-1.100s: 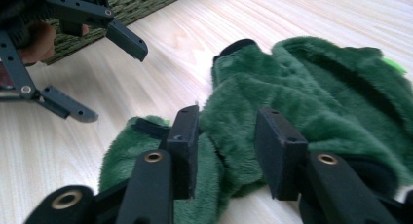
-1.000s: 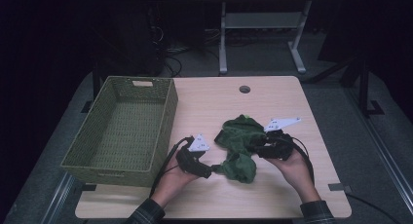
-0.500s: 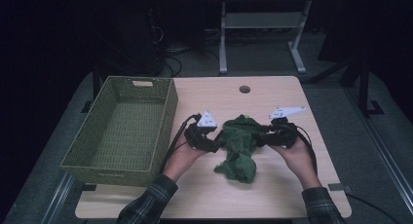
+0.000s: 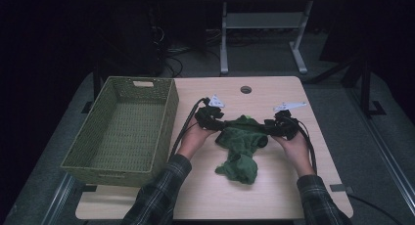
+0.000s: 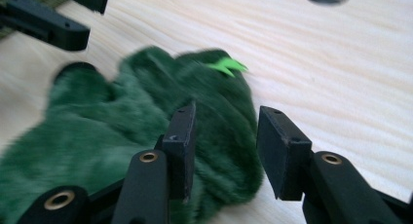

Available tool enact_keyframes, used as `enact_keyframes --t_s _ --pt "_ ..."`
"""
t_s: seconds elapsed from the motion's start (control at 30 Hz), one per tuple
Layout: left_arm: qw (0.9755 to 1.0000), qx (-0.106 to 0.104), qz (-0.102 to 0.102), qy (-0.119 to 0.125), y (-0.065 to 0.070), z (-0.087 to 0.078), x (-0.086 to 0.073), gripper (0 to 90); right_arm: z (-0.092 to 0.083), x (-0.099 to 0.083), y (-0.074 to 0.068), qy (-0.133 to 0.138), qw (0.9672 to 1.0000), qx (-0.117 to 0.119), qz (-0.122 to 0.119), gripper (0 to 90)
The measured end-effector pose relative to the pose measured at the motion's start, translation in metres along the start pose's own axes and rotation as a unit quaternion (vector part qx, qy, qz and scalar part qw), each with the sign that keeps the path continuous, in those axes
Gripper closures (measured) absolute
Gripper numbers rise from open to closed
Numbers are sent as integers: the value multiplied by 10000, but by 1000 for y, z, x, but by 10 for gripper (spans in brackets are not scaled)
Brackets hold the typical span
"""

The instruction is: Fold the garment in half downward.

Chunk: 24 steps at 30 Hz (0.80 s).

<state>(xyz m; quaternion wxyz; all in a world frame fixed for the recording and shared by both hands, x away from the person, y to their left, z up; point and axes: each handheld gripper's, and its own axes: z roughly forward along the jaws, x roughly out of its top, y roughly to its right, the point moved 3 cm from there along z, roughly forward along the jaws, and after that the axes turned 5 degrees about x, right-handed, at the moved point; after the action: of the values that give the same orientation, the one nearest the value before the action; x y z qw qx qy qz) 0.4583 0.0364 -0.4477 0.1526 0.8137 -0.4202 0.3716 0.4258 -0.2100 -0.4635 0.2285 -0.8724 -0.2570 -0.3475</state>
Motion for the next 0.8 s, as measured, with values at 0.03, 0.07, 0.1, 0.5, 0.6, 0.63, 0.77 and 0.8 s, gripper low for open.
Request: enact_keyframes --t_s 0.03,0.07,0.1,0.5,0.6,0.63,0.77,0.8 --pt "10000 -21 -46 -37 -1 5 0 523 0 0 0 0 10000 0 0 584" --pt "10000 -32 -44 -82 -2 9 -1 522 3 -1 2 -26 10000 -27 13 590" --pt "9999 -52 -34 -103 -3 13 -1 520 6 -3 3 -89 9999 -59 54 600" --pt "9984 -255 -2 -506 -5 41 -4 574 20 -11 11 -494 9986 -162 72 743" --pt "9978 -303 -1 -591 -3 46 -6 608 22 -12 11 -573 9982 -177 86 766" --pt "9976 -289 20 -627 -3 47 -6 614 22 -12 11 -569 9982 -160 79 770" --pt "9972 -381 33 -635 -2 49 -8 681 23 -12 9 -606 9981 -142 24 843" --pt "9971 -398 68 -640 -2 49 -8 713 24 -12 8 -608 9981 -133 26 855"
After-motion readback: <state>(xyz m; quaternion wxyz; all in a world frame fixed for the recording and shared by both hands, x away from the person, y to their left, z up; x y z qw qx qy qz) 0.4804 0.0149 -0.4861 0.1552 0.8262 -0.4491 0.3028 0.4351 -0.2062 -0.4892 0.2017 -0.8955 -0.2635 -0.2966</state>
